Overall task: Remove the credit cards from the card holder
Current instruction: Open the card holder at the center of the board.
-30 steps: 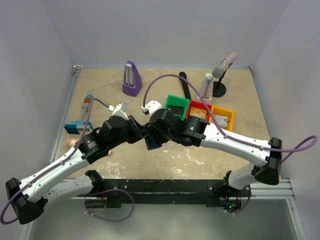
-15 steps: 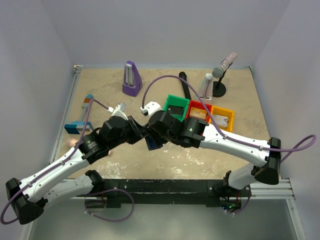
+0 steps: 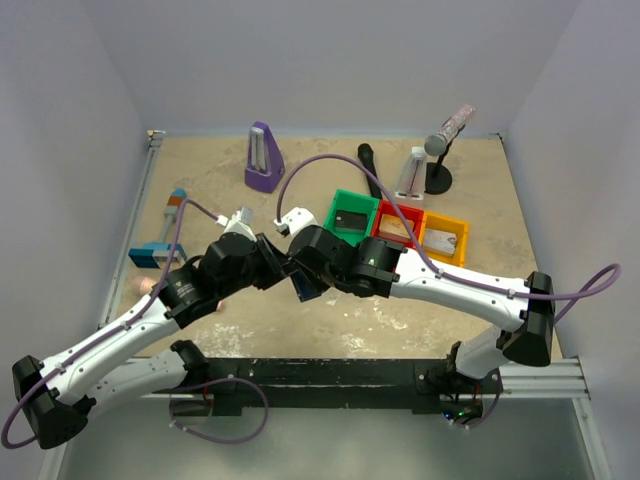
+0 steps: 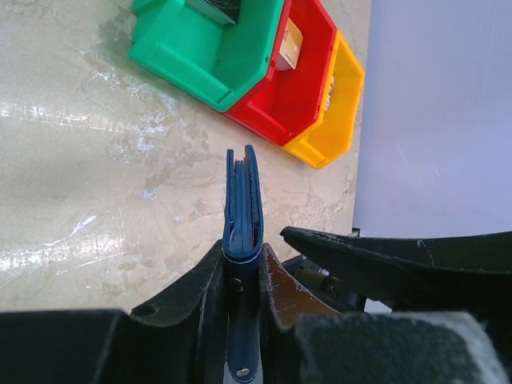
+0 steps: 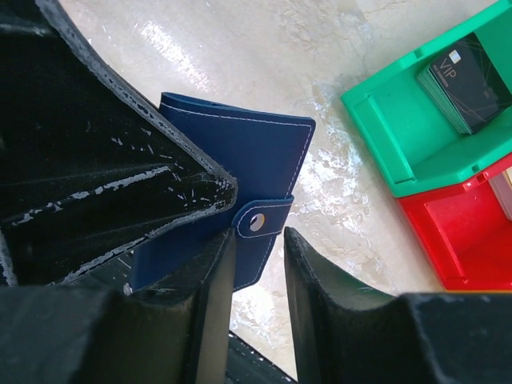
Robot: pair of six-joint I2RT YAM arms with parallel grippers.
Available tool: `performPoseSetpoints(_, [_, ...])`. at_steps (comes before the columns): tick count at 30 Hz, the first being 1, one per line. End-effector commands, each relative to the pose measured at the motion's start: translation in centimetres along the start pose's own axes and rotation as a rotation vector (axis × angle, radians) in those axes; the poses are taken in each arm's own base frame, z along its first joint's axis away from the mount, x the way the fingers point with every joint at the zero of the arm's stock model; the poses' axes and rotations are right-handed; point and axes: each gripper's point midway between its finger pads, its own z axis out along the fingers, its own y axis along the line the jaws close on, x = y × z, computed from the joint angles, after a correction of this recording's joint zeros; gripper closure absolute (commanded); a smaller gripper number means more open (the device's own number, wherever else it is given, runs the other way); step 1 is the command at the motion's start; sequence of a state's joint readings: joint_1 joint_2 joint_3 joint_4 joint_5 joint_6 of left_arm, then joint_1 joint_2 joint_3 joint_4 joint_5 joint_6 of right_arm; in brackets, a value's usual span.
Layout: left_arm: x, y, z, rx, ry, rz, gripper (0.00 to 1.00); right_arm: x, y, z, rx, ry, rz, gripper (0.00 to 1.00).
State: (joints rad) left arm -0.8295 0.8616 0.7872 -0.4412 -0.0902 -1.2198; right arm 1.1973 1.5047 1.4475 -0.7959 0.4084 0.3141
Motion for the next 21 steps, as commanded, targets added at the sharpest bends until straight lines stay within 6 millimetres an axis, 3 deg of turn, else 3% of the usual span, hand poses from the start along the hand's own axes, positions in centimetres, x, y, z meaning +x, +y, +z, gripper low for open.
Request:
performPoseSetpoints(1, [0.54,-5.15,-2.01,0.212,0.064,-0.043,1.00,-0.47,-1.66,0.72,0.095,-0.005,-0.002,0.71])
performPoseSetpoints(13, [0.69,-5.18,-2.17,0.223,0.070,-0.030,1.00,-0.44,-1.51,0.66,0.082,-0.001,-0.008,1.00])
performPoseSetpoints(21, [0.75,-4.78,-2.28,0.215,0.067,-0.022,1.00,-0.76,-1.71,0.18,0.077,-0.022,0.005,1.00])
